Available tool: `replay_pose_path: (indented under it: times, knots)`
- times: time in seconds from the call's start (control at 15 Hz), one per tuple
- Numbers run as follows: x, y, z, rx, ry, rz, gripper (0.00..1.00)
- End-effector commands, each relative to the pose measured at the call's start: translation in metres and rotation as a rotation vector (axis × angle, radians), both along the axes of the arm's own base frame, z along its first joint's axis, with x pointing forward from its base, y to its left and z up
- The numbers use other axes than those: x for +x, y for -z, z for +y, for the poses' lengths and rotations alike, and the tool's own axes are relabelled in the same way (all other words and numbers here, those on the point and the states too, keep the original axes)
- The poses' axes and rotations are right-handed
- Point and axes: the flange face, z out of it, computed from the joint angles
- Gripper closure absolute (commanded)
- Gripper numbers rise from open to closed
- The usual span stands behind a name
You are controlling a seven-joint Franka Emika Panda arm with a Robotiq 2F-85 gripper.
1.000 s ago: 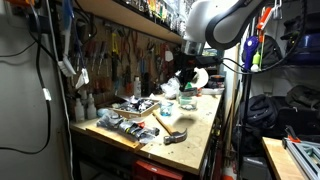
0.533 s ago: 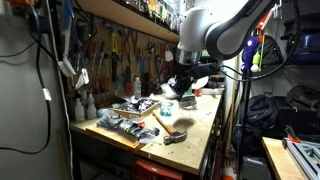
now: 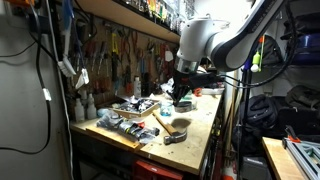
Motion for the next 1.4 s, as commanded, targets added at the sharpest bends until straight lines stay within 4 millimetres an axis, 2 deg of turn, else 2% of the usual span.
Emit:
replay_pose_path:
  times: [0.0, 0.33, 0.6, 1.33]
  knots:
    - [-0.005, 0.015, -0.002, 0.014, 0.030, -0.044, 0.99]
    - [-0.009, 0.032, -0.009, 0.000, 0.105, -0.056, 0.99]
    - [-0.008, 0.037, -0.009, -0.010, 0.146, -0.079, 0.99]
    - [0.014, 0.047, -0.007, -0.024, 0.266, -0.123, 0.99]
